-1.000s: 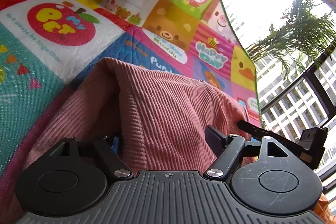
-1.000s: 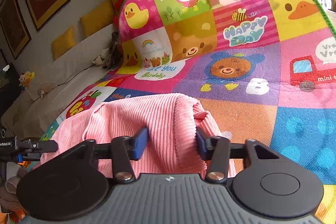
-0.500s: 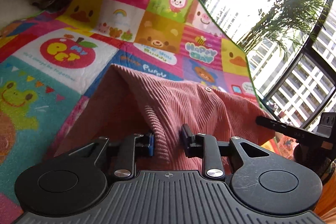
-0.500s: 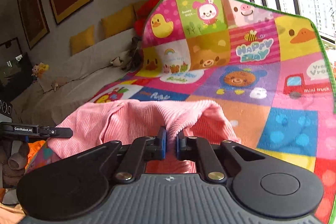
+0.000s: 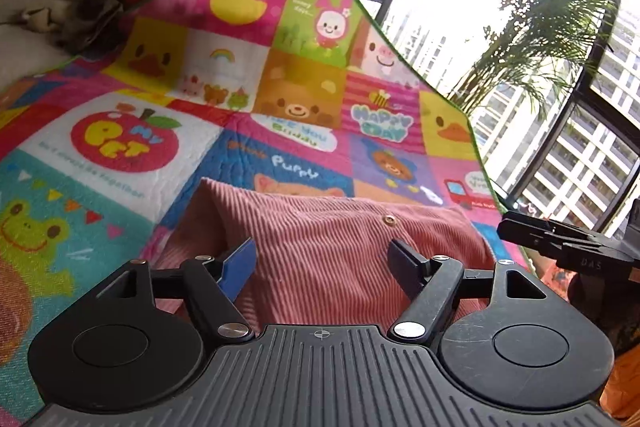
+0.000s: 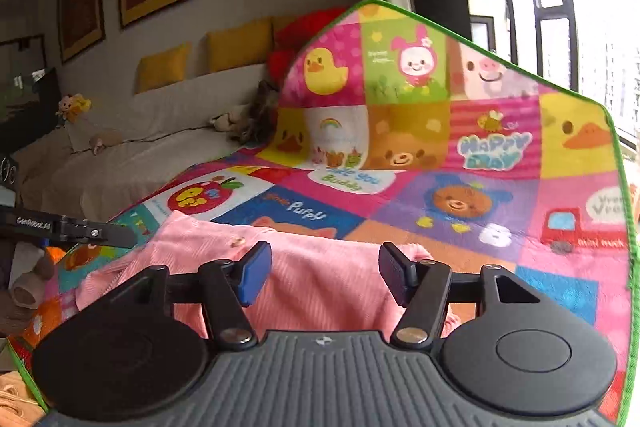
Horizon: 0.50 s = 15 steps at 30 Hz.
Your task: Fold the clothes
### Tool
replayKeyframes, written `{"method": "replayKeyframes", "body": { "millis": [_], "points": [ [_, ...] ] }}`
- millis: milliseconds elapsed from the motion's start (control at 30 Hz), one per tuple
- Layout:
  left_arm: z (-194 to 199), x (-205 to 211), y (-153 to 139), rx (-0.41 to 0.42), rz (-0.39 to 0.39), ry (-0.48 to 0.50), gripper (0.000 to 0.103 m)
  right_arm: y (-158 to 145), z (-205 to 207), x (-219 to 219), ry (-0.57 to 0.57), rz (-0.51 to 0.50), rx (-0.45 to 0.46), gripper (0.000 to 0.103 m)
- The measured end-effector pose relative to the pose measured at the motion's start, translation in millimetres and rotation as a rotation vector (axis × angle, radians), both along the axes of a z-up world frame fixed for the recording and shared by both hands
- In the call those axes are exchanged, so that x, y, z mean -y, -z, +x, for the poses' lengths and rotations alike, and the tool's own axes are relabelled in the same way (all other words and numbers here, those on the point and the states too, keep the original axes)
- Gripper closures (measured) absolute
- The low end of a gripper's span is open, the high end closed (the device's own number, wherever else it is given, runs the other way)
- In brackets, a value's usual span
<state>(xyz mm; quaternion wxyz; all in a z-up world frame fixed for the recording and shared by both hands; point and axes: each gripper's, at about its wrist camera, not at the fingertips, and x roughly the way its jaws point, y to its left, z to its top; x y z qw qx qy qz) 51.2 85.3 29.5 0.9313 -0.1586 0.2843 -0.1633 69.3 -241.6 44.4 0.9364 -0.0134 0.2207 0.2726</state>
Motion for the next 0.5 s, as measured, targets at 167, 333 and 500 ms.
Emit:
{"method": "replayKeyframes", "body": {
  "millis": [167,333,500],
  "points": [
    [24,17,26,-0.058,0.001,0.025,0.018,36,20,-67,-0.103,-0.222,0.012,0.039],
    [30,17,40,-0.112,0.015,0.031,0.017,50,22,-79,-0.129,-0.29,0.007,0.03],
    [21,15,26,-0.061,-0.003,0.057,0.01,32,21,-50,-0.077,-0.183,-0.009,0.02]
  ]
}}
